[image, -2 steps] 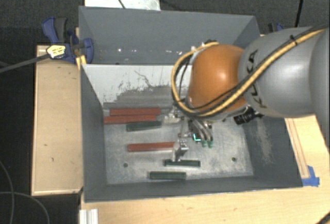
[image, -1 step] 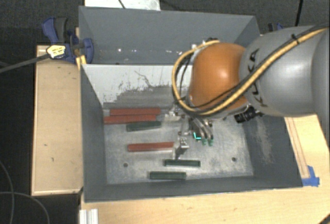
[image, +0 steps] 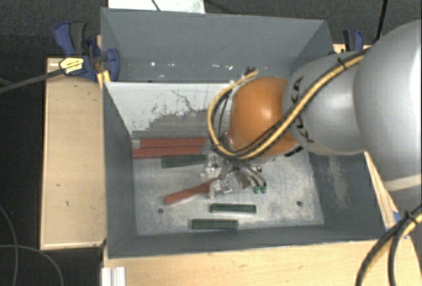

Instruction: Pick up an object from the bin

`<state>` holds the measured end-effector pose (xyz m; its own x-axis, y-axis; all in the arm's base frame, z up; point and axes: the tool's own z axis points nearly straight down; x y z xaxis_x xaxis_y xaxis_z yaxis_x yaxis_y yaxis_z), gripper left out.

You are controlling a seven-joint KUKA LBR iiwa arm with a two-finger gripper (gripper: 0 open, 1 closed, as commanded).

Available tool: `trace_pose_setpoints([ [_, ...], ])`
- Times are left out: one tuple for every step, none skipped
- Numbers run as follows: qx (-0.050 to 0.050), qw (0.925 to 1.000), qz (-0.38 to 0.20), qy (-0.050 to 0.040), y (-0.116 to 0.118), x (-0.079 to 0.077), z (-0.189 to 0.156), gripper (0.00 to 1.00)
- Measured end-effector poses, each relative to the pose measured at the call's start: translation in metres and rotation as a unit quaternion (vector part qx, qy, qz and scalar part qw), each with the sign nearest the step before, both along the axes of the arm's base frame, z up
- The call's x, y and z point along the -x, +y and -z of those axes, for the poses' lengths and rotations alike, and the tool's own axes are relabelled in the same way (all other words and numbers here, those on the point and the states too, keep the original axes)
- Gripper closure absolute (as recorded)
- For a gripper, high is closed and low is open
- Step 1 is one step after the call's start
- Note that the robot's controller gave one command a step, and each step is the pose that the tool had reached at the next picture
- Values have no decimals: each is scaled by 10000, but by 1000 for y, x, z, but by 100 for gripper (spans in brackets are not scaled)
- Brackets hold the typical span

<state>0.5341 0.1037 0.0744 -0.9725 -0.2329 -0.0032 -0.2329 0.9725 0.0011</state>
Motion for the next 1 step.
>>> trace_pose_setpoints([
  [-1, 10000, 9, 0, 0, 0, 0, 100],
])
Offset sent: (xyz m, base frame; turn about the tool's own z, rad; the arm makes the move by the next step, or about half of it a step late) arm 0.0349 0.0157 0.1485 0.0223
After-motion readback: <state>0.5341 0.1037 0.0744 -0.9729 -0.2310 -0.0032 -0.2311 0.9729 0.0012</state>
